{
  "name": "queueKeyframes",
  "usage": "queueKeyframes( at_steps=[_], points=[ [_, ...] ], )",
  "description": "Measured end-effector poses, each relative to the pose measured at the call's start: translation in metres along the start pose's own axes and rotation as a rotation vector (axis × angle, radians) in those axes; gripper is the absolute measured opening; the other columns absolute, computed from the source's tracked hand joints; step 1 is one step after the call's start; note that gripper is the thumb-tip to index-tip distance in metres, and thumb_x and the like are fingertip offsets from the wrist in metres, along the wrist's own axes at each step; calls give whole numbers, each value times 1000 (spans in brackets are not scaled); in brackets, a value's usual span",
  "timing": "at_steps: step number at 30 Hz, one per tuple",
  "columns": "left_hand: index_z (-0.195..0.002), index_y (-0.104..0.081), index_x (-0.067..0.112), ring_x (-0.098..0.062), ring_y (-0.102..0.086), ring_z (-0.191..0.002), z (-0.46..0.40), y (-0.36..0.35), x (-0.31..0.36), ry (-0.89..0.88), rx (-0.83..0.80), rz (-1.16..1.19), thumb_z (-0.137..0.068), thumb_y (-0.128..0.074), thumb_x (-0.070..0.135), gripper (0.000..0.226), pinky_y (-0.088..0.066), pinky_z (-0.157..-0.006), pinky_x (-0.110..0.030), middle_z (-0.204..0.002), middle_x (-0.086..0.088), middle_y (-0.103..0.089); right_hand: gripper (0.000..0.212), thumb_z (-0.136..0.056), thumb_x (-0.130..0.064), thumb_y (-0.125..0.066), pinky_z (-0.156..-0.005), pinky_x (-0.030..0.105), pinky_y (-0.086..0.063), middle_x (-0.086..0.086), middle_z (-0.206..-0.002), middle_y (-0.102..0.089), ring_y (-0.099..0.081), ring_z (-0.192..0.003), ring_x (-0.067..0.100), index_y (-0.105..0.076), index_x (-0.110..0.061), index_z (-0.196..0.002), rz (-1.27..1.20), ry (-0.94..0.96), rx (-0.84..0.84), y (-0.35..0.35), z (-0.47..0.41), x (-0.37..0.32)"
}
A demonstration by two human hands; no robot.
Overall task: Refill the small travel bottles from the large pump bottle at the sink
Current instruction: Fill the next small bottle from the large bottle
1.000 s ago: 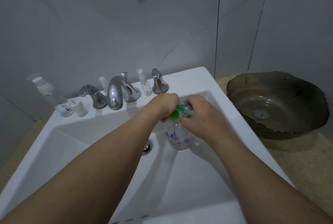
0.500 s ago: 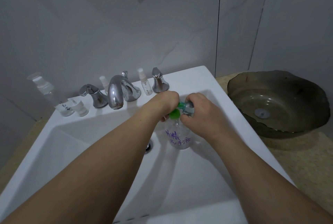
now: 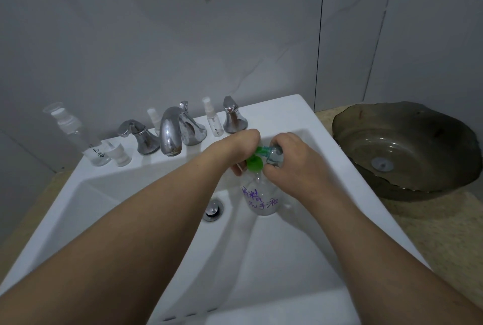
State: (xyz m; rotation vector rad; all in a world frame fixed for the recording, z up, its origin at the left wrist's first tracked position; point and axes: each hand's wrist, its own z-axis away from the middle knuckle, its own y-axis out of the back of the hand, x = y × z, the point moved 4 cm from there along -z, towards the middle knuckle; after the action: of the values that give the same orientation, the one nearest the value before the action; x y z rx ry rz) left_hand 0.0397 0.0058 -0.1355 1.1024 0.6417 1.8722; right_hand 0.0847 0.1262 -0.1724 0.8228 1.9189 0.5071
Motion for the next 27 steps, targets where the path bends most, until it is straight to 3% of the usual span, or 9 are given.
queueKeyframes(
  at_steps=[7, 10, 12, 18, 21, 24, 25, 27],
  points=[
    [-107, -58, 2, -32, -65, -81, 6, -1, 2, 25, -23, -14, -95, -21, 31, 48, -34, -52, -28, -103, -20, -68, 24, -71, -27, -66, -63, 38, -46, -7, -85, -47, -51, -77, 21, -47, -22, -86, -11, -1, 10, 1, 0, 0],
    [-103, -58, -2, -36, -67, -80, -3, -3, 4, -17, 10, -40, -94, -26, 19, 39, -49, -56, -37, -97, -25, -68, 26, -72, -26, -67, -64, 36, -44, -6, -87, -48, -50, -78, 19, -46, -23, -86, -5, -24, -11, 0, 0, 1],
    [-95, -59, -6, -39, -69, -75, -8, -7, 7, -55, 36, -98, -91, -30, 4, 31, -59, -68, -47, -90, -28, -67, 25, -73, -27, -67, -64, 35, -43, -6, -88, -48, -51, -78, 20, -48, -21, -87, 11, -40, -31, -1, 0, 3],
    [-98, -61, -4, -35, -69, -82, -9, -7, 6, -176, 170, -307, -90, -42, -8, 22, -59, -77, -43, -94, -21, -68, 26, -73, -28, -67, -65, 34, -43, -6, -90, -50, -52, -81, 21, -51, -19, -91, 47, -84, -81, -3, 1, 6],
    [-96, -62, -7, -34, -71, -72, -9, -8, 6, -160, 124, -311, -89, -37, -6, 26, -60, -71, -41, -85, -26, -70, 25, -73, -26, -67, -68, 36, -46, -5, -92, -51, -54, -83, 21, -52, -18, -93, 32, -76, -74, -2, 0, 4],
    [-93, -57, -4, -34, -67, -70, -6, -4, 5, -100, 38, -175, -93, -29, 6, 29, -50, -52, -35, -93, -24, -68, 25, -72, -25, -67, -67, 36, -46, -6, -90, -49, -53, -82, 21, -52, -19, -91, 21, -36, -57, -1, 0, 2],
    [-93, -56, -1, -32, -66, -71, -5, -2, 3, -68, 12, -125, -93, -28, 13, 32, -47, -54, -32, -95, -22, -68, 25, -72, -25, -67, -67, 37, -46, -7, -89, -49, -52, -81, 20, -51, -19, -90, 14, -19, -41, -1, 0, 1],
    [-95, -60, 3, -29, -69, -74, -5, 1, -2, 9, -42, -62, -88, -27, 26, 41, -49, -75, -37, -94, -15, -70, 24, -71, -23, -67, -65, 38, -46, -7, -87, -49, -51, -79, 19, -50, -20, -87, -3, -3, -5, 0, -1, 0]
  ],
)
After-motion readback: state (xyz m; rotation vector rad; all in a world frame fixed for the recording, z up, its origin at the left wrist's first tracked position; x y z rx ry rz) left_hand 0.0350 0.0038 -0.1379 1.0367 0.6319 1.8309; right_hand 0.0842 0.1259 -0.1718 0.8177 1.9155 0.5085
